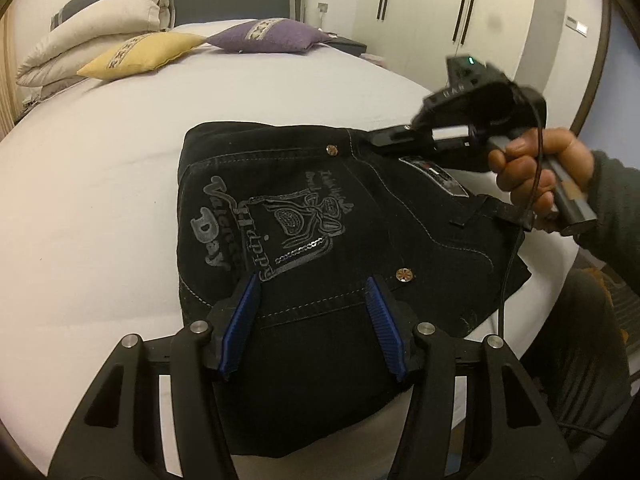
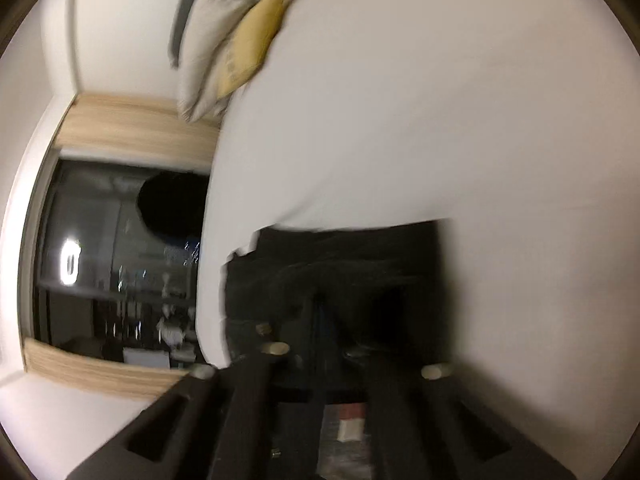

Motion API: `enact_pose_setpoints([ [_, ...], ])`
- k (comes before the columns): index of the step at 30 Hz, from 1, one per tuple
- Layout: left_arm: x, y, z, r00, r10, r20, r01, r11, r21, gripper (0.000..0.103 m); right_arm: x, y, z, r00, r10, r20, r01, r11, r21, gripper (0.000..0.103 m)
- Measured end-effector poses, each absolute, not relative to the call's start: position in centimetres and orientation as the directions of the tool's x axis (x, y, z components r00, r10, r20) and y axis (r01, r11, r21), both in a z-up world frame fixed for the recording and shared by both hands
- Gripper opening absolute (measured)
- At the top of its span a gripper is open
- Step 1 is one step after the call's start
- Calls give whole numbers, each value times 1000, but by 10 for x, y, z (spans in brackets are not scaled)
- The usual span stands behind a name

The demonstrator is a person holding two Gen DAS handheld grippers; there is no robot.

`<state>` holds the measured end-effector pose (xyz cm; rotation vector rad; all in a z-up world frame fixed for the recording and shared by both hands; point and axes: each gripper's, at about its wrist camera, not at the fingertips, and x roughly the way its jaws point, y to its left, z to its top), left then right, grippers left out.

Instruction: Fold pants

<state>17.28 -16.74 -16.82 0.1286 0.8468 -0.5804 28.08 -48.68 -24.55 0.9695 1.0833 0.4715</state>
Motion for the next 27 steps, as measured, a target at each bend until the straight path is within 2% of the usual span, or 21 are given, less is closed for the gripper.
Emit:
enact_pose_setpoints([
  [2,174,-167,-167,515,-441,-735,524,840,-137,53,277,-488,-237,442,724,-529,115,539,834,0],
  [3,174,-165,-166,515,-447,-732,522,841,-147,53,276,-486,-228,448,719,-532,95,553,827,6],
  [4,174,-164,-167,513,-452,-730,520,840,-156,53,277,-478,-215,452,726,-518,63,553,831,12],
  [5,175,-163,-168,513,-457,-727,518,840,-163,53,280,-470,-207,448,742,-499,45,539,841,31],
  [6,175,-162,-168,513,-460,-724,516,840,-168,53,286,-460,-198,440,755,-486,27,530,848,44],
  [9,174,-159,-167,511,-464,-724,514,840,-175,53,312,-405,-171,358,802,-478,-77,536,841,53],
  [12,175,-156,-167,507,-467,-724,512,839,-183,53,334,-339,-176,188,821,-540,-133,566,814,54],
  [15,176,-156,-169,502,-468,-728,510,839,-188,53,353,-306,-202,88,804,-588,-112,594,797,53],
  [16,177,-156,-169,500,-469,-728,511,839,-189,53,360,-302,-212,89,789,-609,-95,615,783,52],
  [18,178,-154,-170,496,-478,-726,511,836,-201,53,373,-310,-225,138,790,-598,-32,607,794,37],
  [20,180,-154,-172,494,-482,-723,511,834,-207,53,381,-333,-229,232,781,-580,39,588,808,35],
  [23,181,-155,-174,495,-479,-725,510,836,-204,53,375,-354,-215,331,703,-629,55,651,757,38],
  [25,182,-154,-174,494,-480,-725,505,837,-211,53,357,-360,-199,334,763,-553,7,585,811,42],
  [27,183,-154,-173,493,-475,-729,499,841,-210,53,331,-361,-183,324,825,-463,-67,508,859,56],
])
